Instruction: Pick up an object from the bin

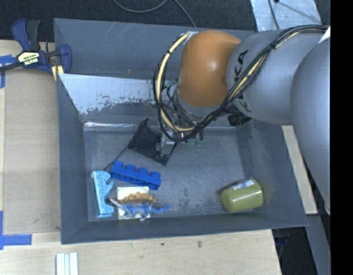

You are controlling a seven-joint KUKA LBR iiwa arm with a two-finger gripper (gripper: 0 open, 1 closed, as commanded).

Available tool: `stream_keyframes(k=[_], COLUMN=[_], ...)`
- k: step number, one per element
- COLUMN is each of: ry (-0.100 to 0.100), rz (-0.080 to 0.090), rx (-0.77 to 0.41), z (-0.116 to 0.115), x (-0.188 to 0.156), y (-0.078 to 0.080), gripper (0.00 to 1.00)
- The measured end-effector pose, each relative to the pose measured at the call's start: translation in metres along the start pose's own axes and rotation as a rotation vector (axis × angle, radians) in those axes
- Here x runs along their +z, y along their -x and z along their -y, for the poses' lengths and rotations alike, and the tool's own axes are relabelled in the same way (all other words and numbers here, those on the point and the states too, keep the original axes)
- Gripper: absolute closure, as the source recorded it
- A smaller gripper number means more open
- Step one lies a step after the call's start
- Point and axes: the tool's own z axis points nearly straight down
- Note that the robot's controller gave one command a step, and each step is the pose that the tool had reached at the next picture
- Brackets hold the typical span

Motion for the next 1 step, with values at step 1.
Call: stream_keyframes(k=[1], ry=[0.010], rz=[0.042], rx=[-0.008], z=[0.0152], x=[-0.0025], y=[0.0039], gripper=[1.00])
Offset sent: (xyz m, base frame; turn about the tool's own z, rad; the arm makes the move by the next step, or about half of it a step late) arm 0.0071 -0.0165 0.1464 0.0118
